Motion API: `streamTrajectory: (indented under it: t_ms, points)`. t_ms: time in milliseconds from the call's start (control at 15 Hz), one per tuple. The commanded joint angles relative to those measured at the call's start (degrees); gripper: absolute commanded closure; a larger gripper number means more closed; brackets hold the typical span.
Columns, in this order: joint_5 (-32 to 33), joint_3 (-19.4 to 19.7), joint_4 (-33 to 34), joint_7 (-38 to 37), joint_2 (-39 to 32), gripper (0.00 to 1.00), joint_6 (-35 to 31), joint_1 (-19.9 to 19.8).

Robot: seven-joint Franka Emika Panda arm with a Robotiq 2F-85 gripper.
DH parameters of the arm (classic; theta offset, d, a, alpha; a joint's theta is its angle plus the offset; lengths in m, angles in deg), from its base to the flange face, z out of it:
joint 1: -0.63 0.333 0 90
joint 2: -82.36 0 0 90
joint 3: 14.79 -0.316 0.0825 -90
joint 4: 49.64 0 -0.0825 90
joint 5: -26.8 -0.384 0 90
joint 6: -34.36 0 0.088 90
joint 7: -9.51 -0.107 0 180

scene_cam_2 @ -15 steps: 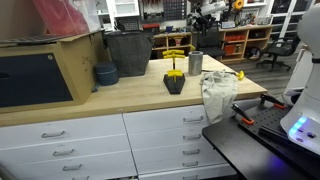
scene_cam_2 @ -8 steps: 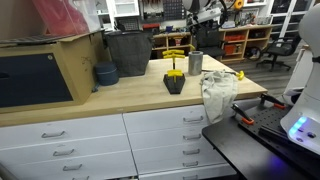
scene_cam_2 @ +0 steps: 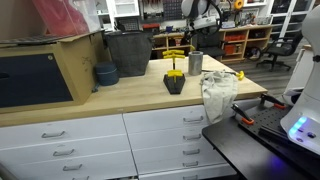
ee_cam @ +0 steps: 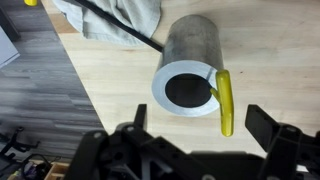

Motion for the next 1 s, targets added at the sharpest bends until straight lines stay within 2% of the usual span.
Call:
streamTrajectory:
  t_ms: [0,333,667,733,800,933]
  points:
    - [3.8,-6.2,1.8,-2.8,4.1,0.0,-0.8,-6.3]
    - [7.7,-15.8,3.6,-5.6,6.3,0.0,-1.5,-15.6]
    - [11.9,-27.9,5.2,-8.0,7.8,0.0,-1.8,-27.1]
    - [12.9,-30.2,5.5,-9.0,7.9,0.25,-1.7,-29.5]
    - [13.8,-32.9,5.8,-9.5,8.1,0.26,-1.6,-32.2]
    - [16.1,-37.6,6.3,-11.1,8.4,0.41,-1.3,-37.1]
